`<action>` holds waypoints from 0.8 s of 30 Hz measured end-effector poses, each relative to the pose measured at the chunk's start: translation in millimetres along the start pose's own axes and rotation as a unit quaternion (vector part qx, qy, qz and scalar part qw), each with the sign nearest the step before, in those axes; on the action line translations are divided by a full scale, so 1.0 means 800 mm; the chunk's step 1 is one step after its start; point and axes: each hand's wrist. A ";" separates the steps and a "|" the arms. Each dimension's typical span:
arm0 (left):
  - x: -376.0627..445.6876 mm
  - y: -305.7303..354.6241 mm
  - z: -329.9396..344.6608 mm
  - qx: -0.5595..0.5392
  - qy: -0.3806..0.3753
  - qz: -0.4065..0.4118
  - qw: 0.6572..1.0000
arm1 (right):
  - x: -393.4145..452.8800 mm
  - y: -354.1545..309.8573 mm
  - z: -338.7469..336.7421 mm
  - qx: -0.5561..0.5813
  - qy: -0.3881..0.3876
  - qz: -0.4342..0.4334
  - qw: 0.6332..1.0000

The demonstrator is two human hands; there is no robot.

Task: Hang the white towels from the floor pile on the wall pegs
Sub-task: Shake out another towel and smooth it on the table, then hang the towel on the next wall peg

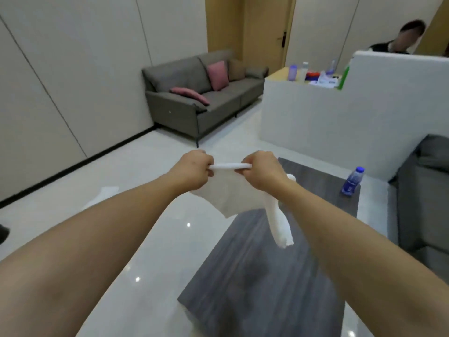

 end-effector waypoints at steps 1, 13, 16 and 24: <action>-0.011 -0.014 -0.023 0.001 0.013 -0.015 1.000 | 0.005 -0.025 -0.007 -0.005 0.003 -0.020 1.000; -0.271 -0.345 -0.236 0.107 0.133 -0.270 0.948 | 0.051 -0.414 0.078 0.021 -0.052 -0.247 0.967; -0.371 -0.442 -0.288 0.116 0.147 -0.349 0.918 | 0.043 -0.535 0.130 0.035 -0.075 -0.299 0.951; -0.644 -0.646 -0.402 0.109 0.194 -0.512 0.830 | -0.007 -0.853 0.277 0.048 -0.118 -0.427 0.895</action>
Point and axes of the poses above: each hand's wrist, its own x-axis towards the middle knuckle, its own z-axis out of the palm, y = z × x, and after that the axes turned 13 degrees about -z, right-handed
